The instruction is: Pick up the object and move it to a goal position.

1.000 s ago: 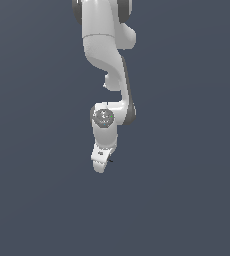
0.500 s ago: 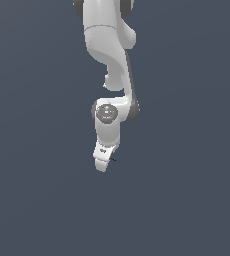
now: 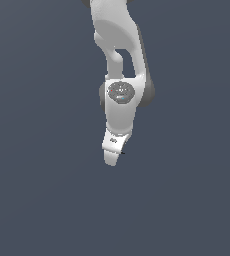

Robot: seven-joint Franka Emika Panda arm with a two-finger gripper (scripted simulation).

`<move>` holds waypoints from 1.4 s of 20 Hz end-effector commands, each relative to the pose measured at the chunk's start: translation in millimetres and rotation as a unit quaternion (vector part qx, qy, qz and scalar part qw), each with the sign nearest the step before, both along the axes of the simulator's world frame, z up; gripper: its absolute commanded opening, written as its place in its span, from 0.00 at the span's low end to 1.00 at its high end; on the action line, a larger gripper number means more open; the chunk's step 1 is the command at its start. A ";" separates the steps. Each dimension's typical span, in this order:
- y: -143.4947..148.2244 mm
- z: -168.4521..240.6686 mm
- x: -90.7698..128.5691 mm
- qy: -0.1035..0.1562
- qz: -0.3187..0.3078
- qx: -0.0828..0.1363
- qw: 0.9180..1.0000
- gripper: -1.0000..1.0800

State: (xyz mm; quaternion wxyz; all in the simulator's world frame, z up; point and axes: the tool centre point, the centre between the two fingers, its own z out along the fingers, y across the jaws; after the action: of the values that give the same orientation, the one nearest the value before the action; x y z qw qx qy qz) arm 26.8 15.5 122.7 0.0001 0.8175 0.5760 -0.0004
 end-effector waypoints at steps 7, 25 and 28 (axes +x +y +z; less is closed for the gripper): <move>44.2 94.8 12.1 0.000 0.001 0.001 1.000 0.00; 114.7 249.7 38.3 0.000 -0.001 0.001 1.000 0.00; 120.5 262.1 41.0 0.000 -0.001 0.001 1.000 0.00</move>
State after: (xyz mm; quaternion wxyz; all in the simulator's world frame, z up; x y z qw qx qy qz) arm 66.5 133.2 378.1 -0.0003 0.8176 0.5757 0.0004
